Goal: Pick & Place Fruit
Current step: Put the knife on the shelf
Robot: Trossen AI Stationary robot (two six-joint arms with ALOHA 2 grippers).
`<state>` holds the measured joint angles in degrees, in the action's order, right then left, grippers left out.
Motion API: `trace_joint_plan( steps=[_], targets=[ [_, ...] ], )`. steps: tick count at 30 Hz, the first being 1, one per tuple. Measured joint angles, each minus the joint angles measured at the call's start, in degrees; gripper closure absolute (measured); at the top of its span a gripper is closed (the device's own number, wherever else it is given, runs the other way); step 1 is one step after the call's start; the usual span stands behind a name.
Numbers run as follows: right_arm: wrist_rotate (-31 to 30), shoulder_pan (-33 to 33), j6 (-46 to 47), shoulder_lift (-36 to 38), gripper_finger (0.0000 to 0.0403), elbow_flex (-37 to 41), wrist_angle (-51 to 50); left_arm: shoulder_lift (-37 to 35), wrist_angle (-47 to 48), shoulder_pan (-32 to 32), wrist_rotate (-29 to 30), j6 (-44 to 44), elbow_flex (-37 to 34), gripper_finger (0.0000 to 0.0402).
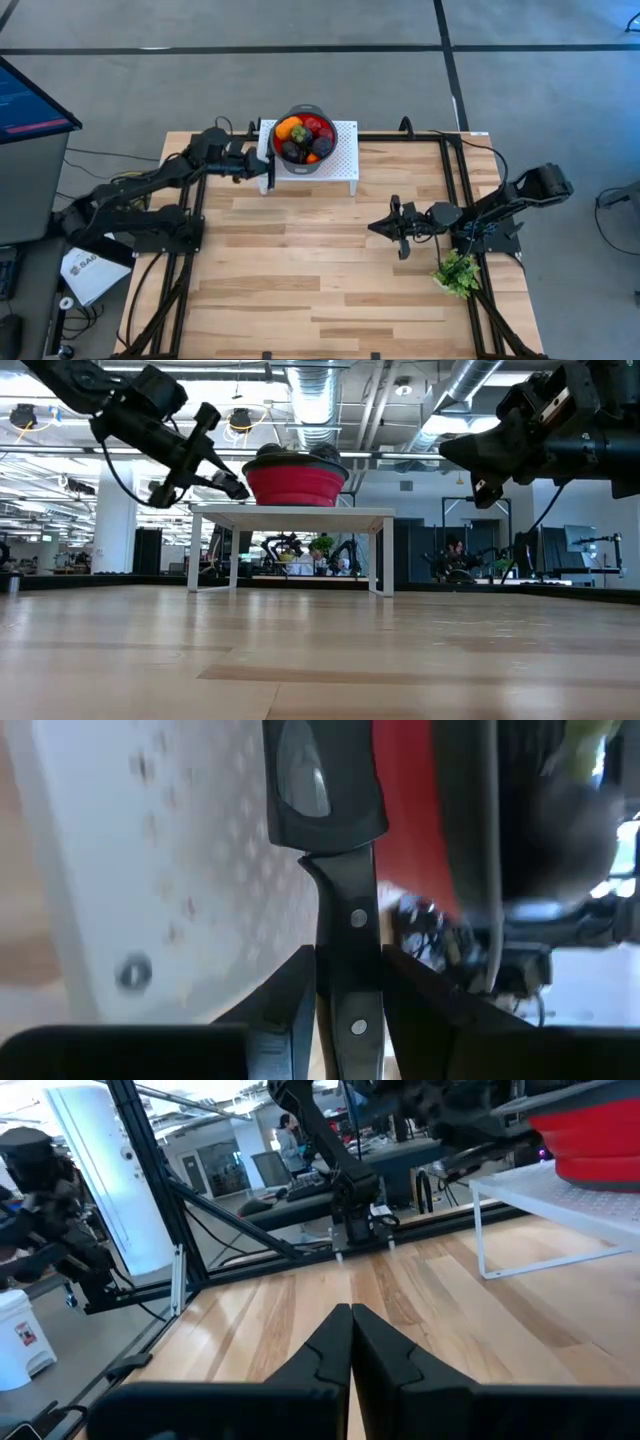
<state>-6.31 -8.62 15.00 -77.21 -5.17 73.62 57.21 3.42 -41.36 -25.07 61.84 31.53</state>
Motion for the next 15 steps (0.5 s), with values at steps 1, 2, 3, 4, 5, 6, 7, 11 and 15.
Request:
trace_joint_plan(
  steps=[1,2,3,4,5,6,7,11,15],
  targets=[
    [0.0,0.0,0.0,0.0,0.0401,0.0,0.3,0.6,-1.3,-0.8,-0.3,0.2,0.0,0.0309],
    [0.0,0.0,0.0,0.0,0.0401,0.0,0.5,1.2,-2.5,-1.6,-0.4,0.8,0.0,0.0309],
    [0.0,0.0,0.0,0.0,0.0401,0.0,0.7,1.7,-3.0,-2.3,-0.4,1.3,0.0,0.0309],
    [0.0,0.0,0.0,0.0,0.0401,0.0,0.8,2.2,-3.4,-2.9,-0.4,1.4,0.0,0.0308],
    [0.0,0.0,0.0,0.0,0.0401,0.0,0.9,2.7,-3.8,-3.6,-0.4,1.5,0.0,0.0306],
    [0.0,0.0,0.0,0.0,0.0401,0.0,1.1,3.1,-3.9,-4.1,-0.4,1.5,0.0,0.0303],
    [0.0,0.0,0.0,0.0,0.0401,0.0,1.3,3.4,-4.0,-4.6,-0.4,1.5,0.0,0.0299],
    [0.0,0.0,-0.1,0.0,0.0401,0.0,1.9,5.1,-4.5,-5.5,0.2,1.5,0.0,0.0275],
    [0.0,0.0,-0.2,0.0,0.0401,0.0,1.8,5.7,-6.3,-5.6,1.2,1.6,0.0,0.0256]
  ],
)
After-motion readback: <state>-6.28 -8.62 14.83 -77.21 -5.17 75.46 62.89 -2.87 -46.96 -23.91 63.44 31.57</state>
